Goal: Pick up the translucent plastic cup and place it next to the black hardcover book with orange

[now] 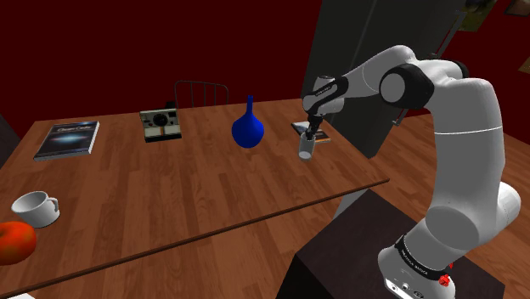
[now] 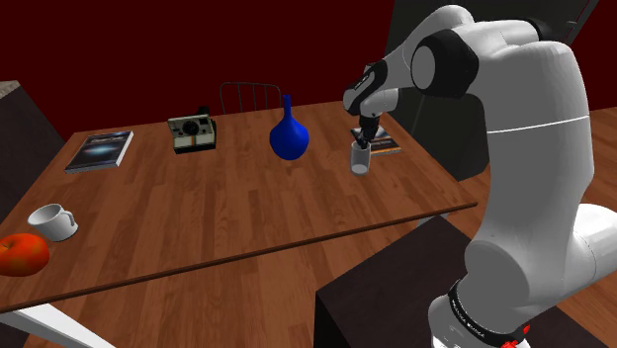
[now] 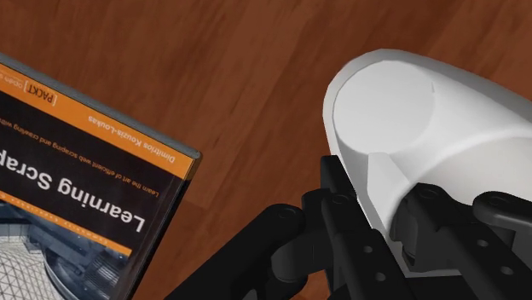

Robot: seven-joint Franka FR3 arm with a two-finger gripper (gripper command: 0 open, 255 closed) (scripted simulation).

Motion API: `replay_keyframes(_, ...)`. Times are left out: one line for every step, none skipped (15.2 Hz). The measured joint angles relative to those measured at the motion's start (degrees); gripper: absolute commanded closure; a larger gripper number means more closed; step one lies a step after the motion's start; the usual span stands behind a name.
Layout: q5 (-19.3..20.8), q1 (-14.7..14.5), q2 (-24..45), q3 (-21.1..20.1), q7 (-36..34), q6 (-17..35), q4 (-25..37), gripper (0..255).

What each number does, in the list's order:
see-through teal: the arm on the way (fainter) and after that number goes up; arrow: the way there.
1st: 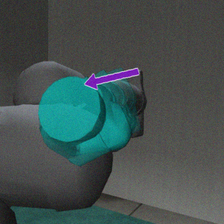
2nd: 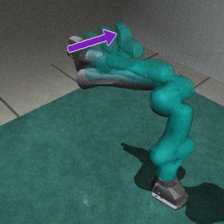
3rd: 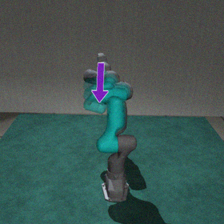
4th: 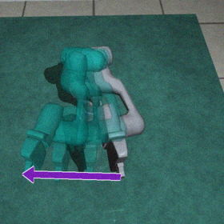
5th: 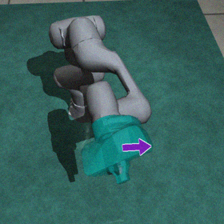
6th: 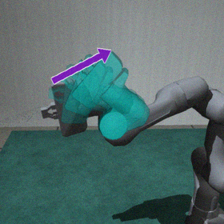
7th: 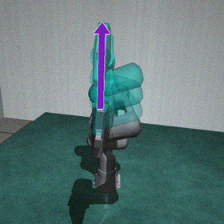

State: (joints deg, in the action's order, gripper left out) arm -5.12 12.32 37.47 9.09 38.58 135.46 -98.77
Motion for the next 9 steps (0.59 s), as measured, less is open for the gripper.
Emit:
replay_keyframes(0.0,0.0,0.0,0.0,0.0,0.0,0.0,0)
replay_keyframes(0.0,0.0,0.0,0.0,0.0,0.0,0.0,0)
replay_keyframes(0.0,0.0,0.0,0.0,0.0,0.0,0.0,0)
replay_keyframes(0.0,0.0,0.0,0.0,0.0,0.0,0.0,0)
replay_keyframes(0.0,0.0,0.0,0.0,0.0,0.0,0.0,0)
replay_keyframes(0.0,0.0,0.0,0.0,0.0,0.0,0.0,0)
replay_keyframes(0.1,-0.1,-0.8,0.1,-0.1,-0.7,-0.1,0)
replay_keyframes(0.3,-0.3,-1.9,0.2,-0.2,-1.5,-0.4,0)
replay_keyframes(0.5,-0.4,-2.9,0.3,-0.4,-2.5,-0.3,0)
